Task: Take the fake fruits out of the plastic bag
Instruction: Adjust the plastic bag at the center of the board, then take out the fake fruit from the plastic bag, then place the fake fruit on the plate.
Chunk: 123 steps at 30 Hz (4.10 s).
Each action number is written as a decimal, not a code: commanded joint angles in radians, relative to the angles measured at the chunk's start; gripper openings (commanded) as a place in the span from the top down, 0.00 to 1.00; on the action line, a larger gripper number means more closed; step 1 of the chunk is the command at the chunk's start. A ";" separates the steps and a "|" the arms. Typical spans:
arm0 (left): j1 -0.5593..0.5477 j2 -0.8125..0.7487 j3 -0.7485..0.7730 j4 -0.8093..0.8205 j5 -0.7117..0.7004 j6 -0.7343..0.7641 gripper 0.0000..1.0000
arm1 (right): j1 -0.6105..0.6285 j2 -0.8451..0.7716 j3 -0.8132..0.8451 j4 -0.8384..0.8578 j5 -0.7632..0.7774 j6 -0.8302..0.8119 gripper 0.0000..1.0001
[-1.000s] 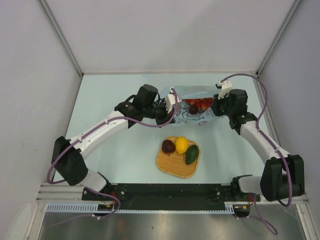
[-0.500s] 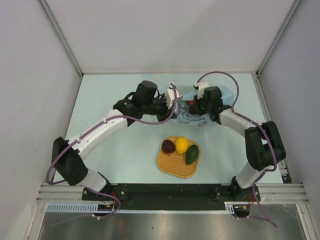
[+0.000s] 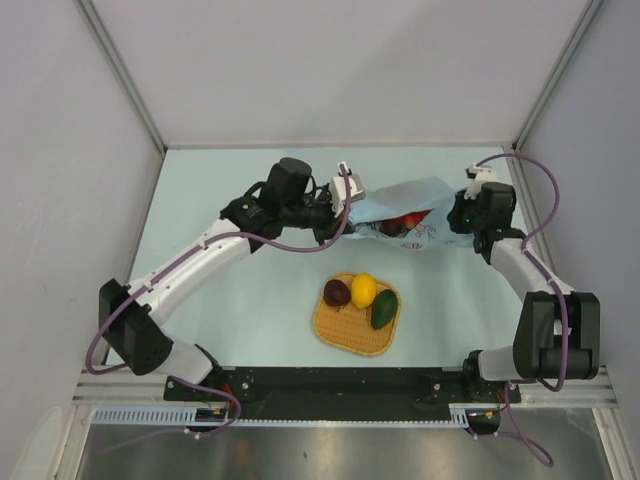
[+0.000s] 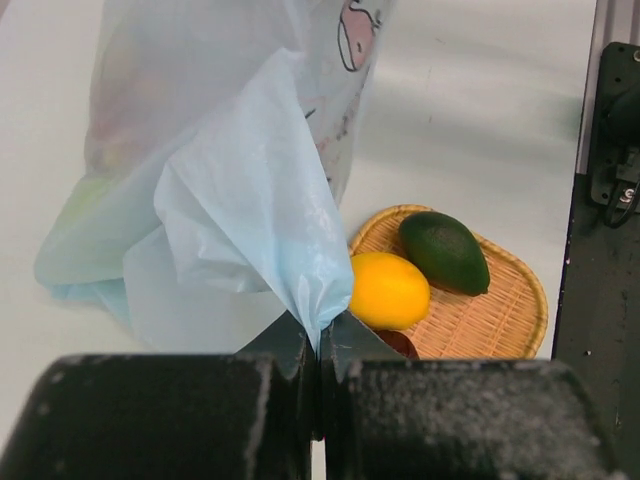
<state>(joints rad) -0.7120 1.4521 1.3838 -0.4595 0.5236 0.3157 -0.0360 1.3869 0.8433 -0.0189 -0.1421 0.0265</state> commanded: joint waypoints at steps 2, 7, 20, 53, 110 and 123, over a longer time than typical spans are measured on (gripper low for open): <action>-0.001 0.044 0.014 0.035 0.013 -0.024 1.00 | 0.158 -0.060 -0.001 0.056 -0.181 -0.023 0.81; -0.003 0.014 0.018 0.030 -0.098 -0.082 1.00 | 0.344 -0.013 0.049 0.043 -0.199 -0.137 0.80; -0.003 -0.111 -0.077 0.059 -0.200 -0.219 1.00 | 0.493 0.377 0.358 0.140 0.085 -0.054 0.50; -0.007 -0.082 -0.121 0.087 -0.116 -0.230 1.00 | 0.561 0.821 0.701 0.195 0.403 -0.487 0.16; 0.186 -0.036 0.100 0.077 0.644 -0.367 0.48 | 0.901 -0.667 -0.378 0.275 -0.148 -1.493 0.41; 0.137 0.021 0.083 -0.021 0.629 -0.245 0.53 | 0.936 -0.707 -0.383 0.232 -0.168 -1.533 0.39</action>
<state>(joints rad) -0.5526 1.4849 1.4086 -0.4271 1.1122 -0.0387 0.8852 0.6991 0.4557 0.1562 -0.3210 -1.4876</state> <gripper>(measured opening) 0.473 0.819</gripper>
